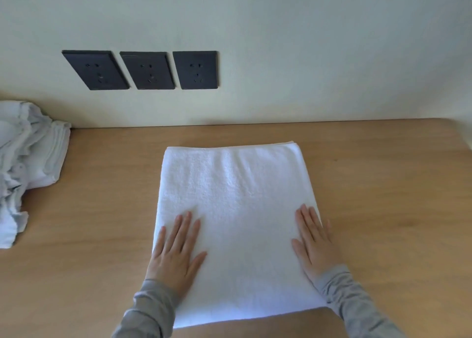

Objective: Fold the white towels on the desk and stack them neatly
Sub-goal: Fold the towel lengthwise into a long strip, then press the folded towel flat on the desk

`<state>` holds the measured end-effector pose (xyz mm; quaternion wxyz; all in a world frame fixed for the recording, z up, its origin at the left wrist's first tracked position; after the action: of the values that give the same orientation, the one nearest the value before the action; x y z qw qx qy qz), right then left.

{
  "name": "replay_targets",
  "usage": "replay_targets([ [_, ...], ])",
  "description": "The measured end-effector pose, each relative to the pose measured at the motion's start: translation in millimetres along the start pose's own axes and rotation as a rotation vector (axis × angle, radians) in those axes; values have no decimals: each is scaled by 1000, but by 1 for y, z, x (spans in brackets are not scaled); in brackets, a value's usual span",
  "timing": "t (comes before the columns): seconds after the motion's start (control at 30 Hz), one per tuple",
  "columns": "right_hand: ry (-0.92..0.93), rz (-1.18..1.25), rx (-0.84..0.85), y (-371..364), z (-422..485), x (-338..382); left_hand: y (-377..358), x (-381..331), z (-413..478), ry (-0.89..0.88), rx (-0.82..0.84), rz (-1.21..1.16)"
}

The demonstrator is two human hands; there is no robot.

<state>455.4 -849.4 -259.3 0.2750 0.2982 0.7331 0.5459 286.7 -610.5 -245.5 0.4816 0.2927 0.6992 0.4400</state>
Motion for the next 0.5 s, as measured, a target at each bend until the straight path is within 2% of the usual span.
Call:
replay_targets([
  [0.1, 225, -33, -64, 13, -29, 17, -2, -8, -28, -206, 89, 25],
  [0.2, 472, -171, -23, -1, -68, 30, -9, -7, -65, -349, 164, 49],
  [0.3, 536, -265, 29, -6, -79, 18, -6, 5, -84, -334, 224, 54],
  [0.4, 530, -226, -51, 3, -77, 9, 7, 12, -85, -326, 218, 2],
  [0.5, 537, -106, -173, 15, -79, 5, 16, 6, -84, -400, 215, -16],
])
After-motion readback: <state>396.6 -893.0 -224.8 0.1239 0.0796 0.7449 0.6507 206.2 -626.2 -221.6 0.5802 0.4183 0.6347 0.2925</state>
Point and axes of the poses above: each hand's wrist, its own z-axis towards the middle knuckle, its own y-axis out of the back of the hand, x = y × z, the point moved 8 cm from there along z, towards the middle knuckle, and after that the axes turned 15 degrees about -z, right-handed, at the moved point
